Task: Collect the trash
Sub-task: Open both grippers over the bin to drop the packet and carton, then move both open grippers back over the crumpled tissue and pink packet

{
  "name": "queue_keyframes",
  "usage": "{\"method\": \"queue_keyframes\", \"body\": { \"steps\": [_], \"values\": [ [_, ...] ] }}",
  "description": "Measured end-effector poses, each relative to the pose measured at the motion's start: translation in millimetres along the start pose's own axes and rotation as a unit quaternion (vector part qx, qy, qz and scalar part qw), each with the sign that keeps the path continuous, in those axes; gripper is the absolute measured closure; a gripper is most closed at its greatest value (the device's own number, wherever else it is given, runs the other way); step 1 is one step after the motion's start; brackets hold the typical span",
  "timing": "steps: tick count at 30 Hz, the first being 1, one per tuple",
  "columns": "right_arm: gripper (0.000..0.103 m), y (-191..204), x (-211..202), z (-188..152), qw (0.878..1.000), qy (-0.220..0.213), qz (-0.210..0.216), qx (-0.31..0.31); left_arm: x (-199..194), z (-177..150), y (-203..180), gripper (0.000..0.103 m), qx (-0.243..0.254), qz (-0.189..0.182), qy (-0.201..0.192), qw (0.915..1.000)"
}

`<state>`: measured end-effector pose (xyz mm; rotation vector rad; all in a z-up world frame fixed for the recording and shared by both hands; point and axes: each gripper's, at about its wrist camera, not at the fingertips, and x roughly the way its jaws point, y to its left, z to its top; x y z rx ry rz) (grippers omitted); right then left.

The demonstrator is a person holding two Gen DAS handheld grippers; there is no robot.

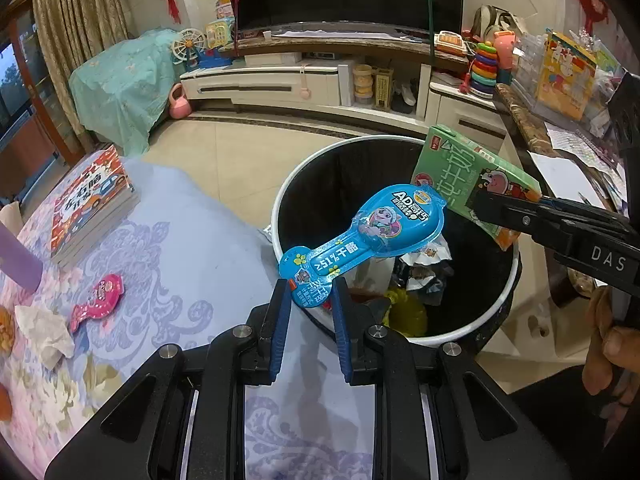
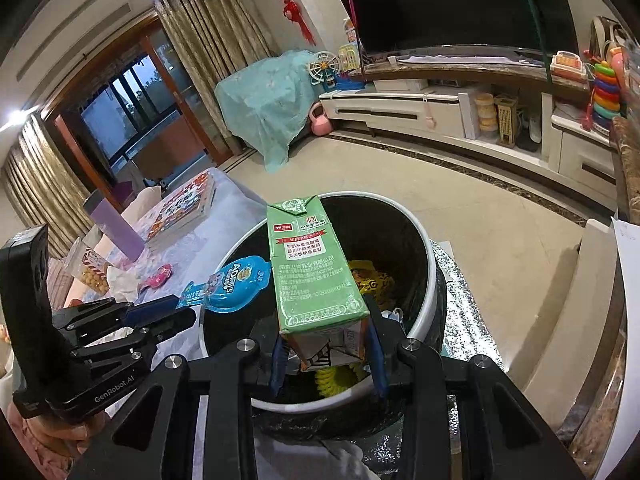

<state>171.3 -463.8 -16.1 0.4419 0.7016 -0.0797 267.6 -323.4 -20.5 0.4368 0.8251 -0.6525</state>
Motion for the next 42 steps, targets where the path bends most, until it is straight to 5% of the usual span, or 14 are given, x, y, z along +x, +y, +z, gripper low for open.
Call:
{"method": "queue_keyframes", "body": {
  "steps": [12,13,15,16,19,29,42],
  "values": [
    [0.070,-5,9,6,1.000,0.009,-0.003,0.002,2,4,-3,0.081,-0.004,0.006,0.002,1.0000],
    [0.068,-5,9,6,1.000,0.010,-0.003,0.003,1,4,-2,0.079,-0.006,0.007,0.001,1.0000],
    [0.066,-7,9,7,1.000,0.011,-0.004,0.005,-1,3,0,0.053,-0.014,0.005,-0.003,0.9999],
    [0.065,-8,9,7,1.000,0.010,-0.005,0.007,-4,2,2,0.049,-0.017,0.005,-0.008,0.9998],
    [0.039,-10,3,7,1.000,0.001,-0.005,0.015,-9,-4,7,0.048,-0.029,-0.001,-0.014,0.9995],
    [0.012,5,-14,0,1.000,-0.020,0.011,0.018,-25,-53,41,0.036,-0.109,0.002,-0.014,0.9939],
    [0.005,69,-14,-31,0.998,-0.014,0.065,-0.012,-57,-136,102,0.035,-0.224,0.034,-0.019,0.9739]
  ]
}}
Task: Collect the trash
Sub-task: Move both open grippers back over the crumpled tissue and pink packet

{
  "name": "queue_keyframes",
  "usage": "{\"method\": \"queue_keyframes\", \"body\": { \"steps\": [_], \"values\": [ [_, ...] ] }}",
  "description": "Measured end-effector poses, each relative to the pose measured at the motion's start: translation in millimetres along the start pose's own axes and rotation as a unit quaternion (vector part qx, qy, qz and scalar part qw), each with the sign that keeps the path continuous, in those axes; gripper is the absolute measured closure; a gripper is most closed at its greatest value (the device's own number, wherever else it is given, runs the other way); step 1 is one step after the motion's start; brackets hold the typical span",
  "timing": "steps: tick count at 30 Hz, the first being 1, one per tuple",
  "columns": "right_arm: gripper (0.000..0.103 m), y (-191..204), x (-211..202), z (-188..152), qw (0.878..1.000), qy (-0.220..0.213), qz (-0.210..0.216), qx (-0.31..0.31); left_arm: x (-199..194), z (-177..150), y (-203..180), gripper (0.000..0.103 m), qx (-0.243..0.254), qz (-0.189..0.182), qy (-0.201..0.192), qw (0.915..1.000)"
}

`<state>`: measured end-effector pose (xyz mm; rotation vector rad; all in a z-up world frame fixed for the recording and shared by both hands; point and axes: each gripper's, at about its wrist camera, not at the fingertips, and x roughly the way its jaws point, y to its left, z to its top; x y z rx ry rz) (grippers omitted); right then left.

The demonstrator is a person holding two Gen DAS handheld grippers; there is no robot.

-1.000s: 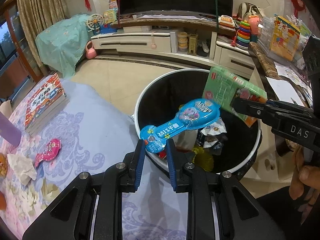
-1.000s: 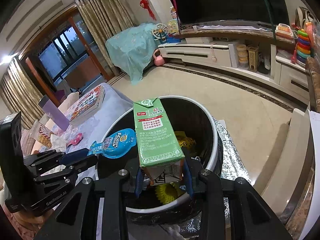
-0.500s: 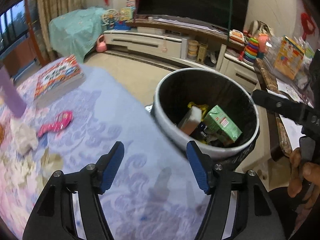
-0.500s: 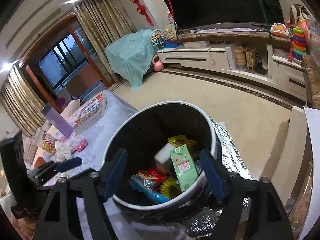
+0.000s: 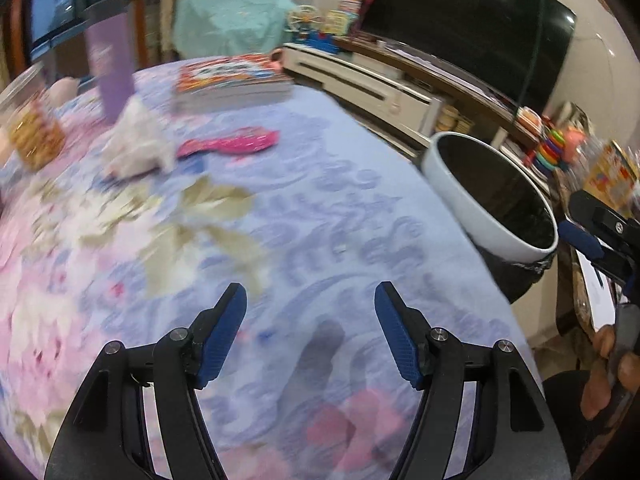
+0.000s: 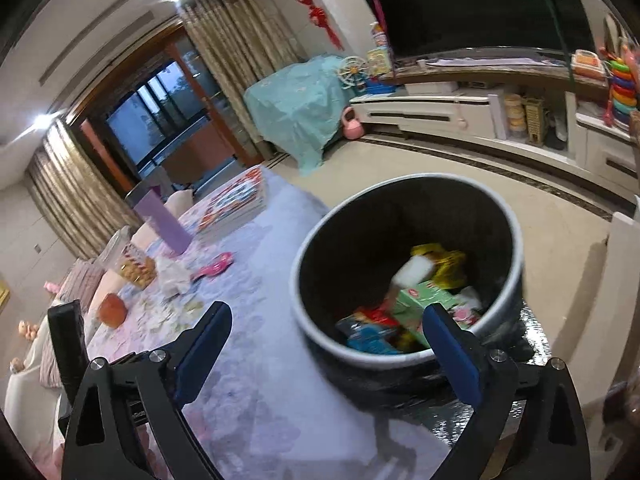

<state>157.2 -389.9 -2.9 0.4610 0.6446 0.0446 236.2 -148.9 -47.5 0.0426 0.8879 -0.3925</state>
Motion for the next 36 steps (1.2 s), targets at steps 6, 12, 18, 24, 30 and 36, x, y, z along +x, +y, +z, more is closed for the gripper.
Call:
{"method": "queue_keyframes", "body": {
  "steps": [6,12,18,24,30,36],
  "values": [
    [0.003,33,13,-12,0.999,0.011,0.025,-0.027,-14,-11,39,0.035,-0.037,0.020,-0.009,0.9991],
    [0.002,62,32,-23,0.998,0.032,0.043,-0.043,-22,-19,72,0.034,-0.061,0.038,-0.014,0.9974],
    [0.002,90,55,-31,0.995,0.055,0.057,-0.067,-24,-23,96,0.034,-0.082,0.047,-0.012,0.9955],
    [0.002,108,72,-32,0.992,0.059,0.060,-0.099,-24,-18,112,0.034,-0.091,0.054,-0.016,0.9943],
    [0.002,117,88,-26,0.989,0.053,0.057,-0.124,-19,-6,121,0.034,-0.095,0.056,-0.021,0.9937],
    [0.002,119,113,-15,0.988,0.072,0.059,-0.126,-11,15,127,0.034,-0.093,0.059,-0.028,0.9935]
  ]
}}
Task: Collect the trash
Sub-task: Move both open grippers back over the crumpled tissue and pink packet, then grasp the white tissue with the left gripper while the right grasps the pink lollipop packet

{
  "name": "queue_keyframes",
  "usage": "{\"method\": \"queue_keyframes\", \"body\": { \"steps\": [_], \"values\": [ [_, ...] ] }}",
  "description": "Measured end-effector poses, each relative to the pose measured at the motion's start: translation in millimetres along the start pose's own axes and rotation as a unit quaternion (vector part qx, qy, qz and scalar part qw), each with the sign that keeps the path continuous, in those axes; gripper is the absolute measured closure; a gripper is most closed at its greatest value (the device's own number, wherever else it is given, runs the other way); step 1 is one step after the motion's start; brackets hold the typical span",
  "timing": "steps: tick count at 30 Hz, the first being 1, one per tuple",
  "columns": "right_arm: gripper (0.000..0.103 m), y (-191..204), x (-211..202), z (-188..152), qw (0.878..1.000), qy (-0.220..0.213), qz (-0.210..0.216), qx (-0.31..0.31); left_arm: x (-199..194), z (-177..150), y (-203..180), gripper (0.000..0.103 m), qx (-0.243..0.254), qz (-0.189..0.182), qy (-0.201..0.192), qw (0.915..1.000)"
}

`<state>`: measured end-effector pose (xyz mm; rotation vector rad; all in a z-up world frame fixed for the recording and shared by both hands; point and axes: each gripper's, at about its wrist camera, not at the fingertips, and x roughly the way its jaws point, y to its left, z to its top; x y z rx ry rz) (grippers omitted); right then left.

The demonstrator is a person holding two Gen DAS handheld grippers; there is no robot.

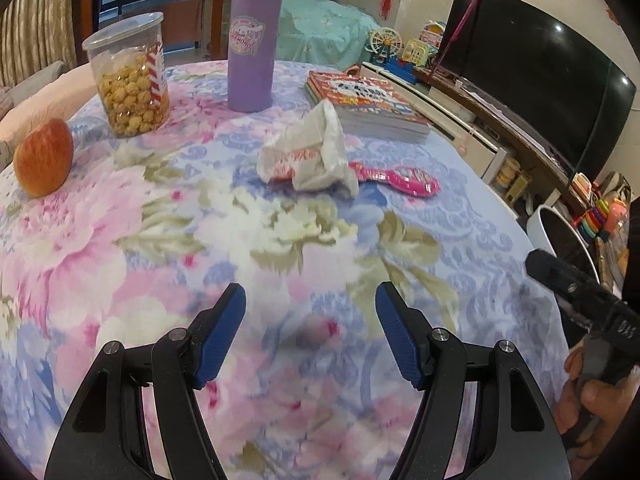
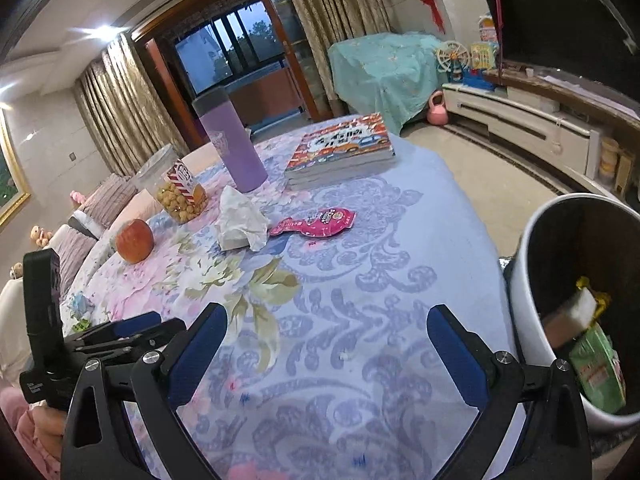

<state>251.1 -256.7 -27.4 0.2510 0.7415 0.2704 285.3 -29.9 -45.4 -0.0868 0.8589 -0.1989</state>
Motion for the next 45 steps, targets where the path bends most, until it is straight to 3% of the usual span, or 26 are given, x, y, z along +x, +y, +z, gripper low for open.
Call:
{"method": "queue_keyframes", "body": {
  "steps": [17,19,20,21,24,34,39,43,44,45],
  "values": [
    [0.002,-16,43,24,0.999,0.029,0.003,0.015,56,72,-18,0.035,0.036,0.005,-0.023,0.9991],
    [0.002,-18,47,26,0.999,0.031,0.001,0.015,66,75,-17,0.052,0.041,0.004,-0.017,0.9990],
    [0.002,-18,49,28,0.999,0.031,0.001,0.015,73,75,-16,0.074,0.044,0.000,-0.008,0.9990],
    [0.002,-18,52,29,0.999,0.032,0.001,0.014,76,75,-14,0.088,0.045,-0.006,-0.002,0.9989],
    [0.002,-14,59,35,0.999,0.033,0.001,0.005,71,69,-10,0.094,0.048,-0.023,-0.005,0.9985],
    [0.004,14,103,59,0.995,0.054,-0.009,-0.085,15,13,37,0.095,-0.028,-0.080,0.005,0.9964],
    [0.006,21,130,62,0.988,0.073,-0.028,-0.130,-3,-14,46,0.095,-0.055,-0.081,0.011,0.9951],
    [0.029,18,139,61,0.986,0.097,-0.029,-0.132,-10,-28,47,0.095,-0.071,-0.064,0.011,0.9954],
    [0.045,19,138,61,0.986,0.096,-0.030,-0.134,-11,-32,47,0.095,-0.074,-0.058,0.013,0.9954],
    [0.048,19,137,60,0.986,0.095,-0.031,-0.137,-11,-36,48,0.095,-0.078,-0.054,0.015,0.9954]
  ]
}}
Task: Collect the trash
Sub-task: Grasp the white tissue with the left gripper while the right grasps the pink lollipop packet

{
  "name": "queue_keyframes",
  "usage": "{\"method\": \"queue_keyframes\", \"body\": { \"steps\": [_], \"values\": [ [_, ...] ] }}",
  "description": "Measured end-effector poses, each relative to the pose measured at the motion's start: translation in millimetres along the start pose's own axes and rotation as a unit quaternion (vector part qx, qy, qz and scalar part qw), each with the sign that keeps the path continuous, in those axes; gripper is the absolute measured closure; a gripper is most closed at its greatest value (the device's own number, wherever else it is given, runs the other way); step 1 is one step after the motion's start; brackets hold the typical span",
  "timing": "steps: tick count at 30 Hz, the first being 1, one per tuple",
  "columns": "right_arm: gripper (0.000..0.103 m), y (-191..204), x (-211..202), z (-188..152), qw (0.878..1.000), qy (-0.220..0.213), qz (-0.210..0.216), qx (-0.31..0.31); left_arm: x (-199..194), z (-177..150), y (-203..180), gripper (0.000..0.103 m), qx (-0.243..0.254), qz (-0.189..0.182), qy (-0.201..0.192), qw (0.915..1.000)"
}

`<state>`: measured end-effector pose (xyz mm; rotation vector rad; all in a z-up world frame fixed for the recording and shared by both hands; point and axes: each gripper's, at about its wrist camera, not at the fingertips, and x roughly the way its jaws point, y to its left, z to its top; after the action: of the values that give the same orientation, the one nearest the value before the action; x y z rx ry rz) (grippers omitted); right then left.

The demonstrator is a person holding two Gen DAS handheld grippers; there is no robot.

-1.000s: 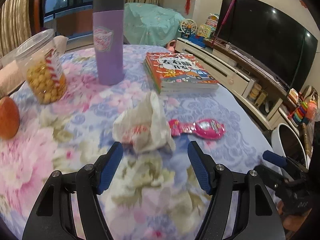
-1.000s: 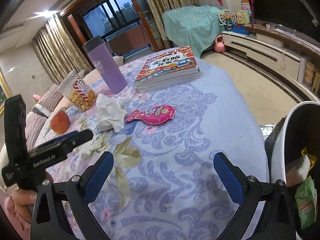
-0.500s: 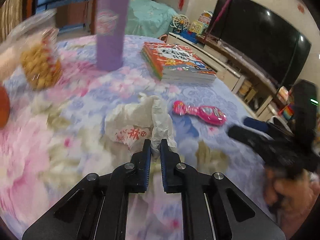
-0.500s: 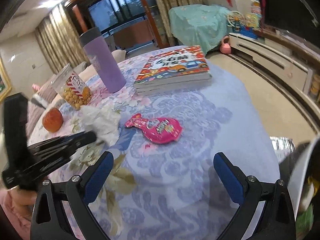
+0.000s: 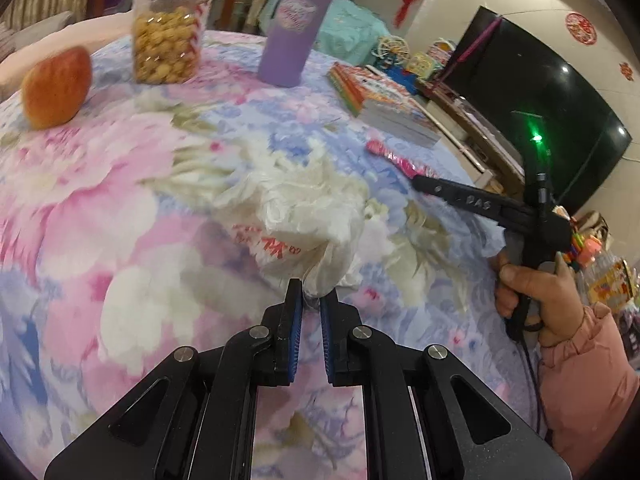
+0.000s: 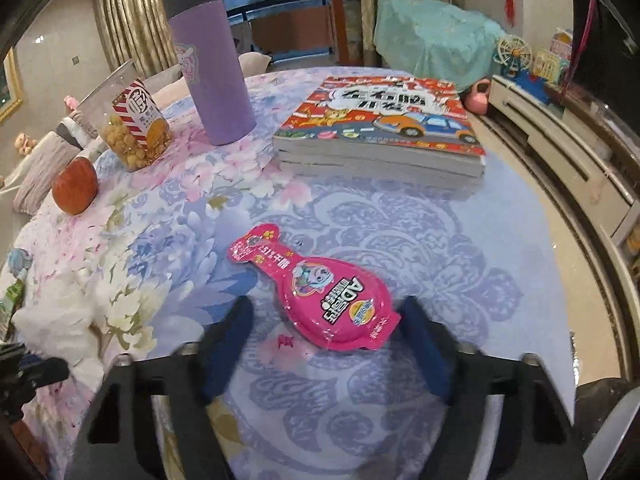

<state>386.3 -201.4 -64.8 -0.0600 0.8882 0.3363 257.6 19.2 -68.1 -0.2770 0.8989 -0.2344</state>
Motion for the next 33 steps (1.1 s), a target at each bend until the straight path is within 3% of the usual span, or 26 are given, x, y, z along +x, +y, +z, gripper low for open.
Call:
{"method": "queue_keyframes", "body": {
  "steps": [3,4,10,14,20,21,22,23,25,31,33],
  "values": [
    [0.068,-2,-6,-5,1.000,-0.005,0.016,0.006,-3,-10,2,0.095,-0.015,0.012,0.000,0.9998],
    [0.069,-3,-9,-7,1.000,-0.005,0.024,0.014,-3,-12,3,0.095,-0.019,0.013,0.000,0.9997],
    [0.069,7,-47,-45,0.997,-0.014,0.067,0.045,-11,-23,3,0.095,-0.029,0.008,-0.007,0.9995],
    [0.069,16,-76,-81,0.993,-0.016,0.079,0.090,-11,-24,3,0.095,-0.024,-0.019,-0.006,0.9995],
    [0.067,36,-99,-119,0.990,-0.037,0.042,0.128,-15,-27,-3,0.095,-0.002,-0.064,-0.006,0.9979],
    [0.065,38,-102,-121,0.990,-0.041,0.029,0.131,-15,-28,-3,0.095,-0.001,-0.072,-0.005,0.9974],
    [0.055,41,-106,-123,0.990,-0.045,0.021,0.134,-15,-28,-3,0.095,-0.001,-0.080,-0.003,0.9968],
    [0.038,41,-107,-123,0.990,-0.047,0.015,0.134,-14,-27,-3,0.095,0.000,-0.086,0.001,0.9963],
    [0.022,44,-111,-122,0.991,-0.055,-0.001,0.124,-12,-27,-4,0.095,0.002,-0.095,0.006,0.9954],
    [0.023,57,-98,-105,0.996,-0.050,-0.034,0.065,-10,-27,-7,0.095,0.010,-0.105,0.014,0.9943],
    [0.027,62,-86,-99,0.998,-0.034,-0.037,0.041,-10,-27,-6,0.095,0.007,-0.103,0.015,0.9945]
  ]
}}
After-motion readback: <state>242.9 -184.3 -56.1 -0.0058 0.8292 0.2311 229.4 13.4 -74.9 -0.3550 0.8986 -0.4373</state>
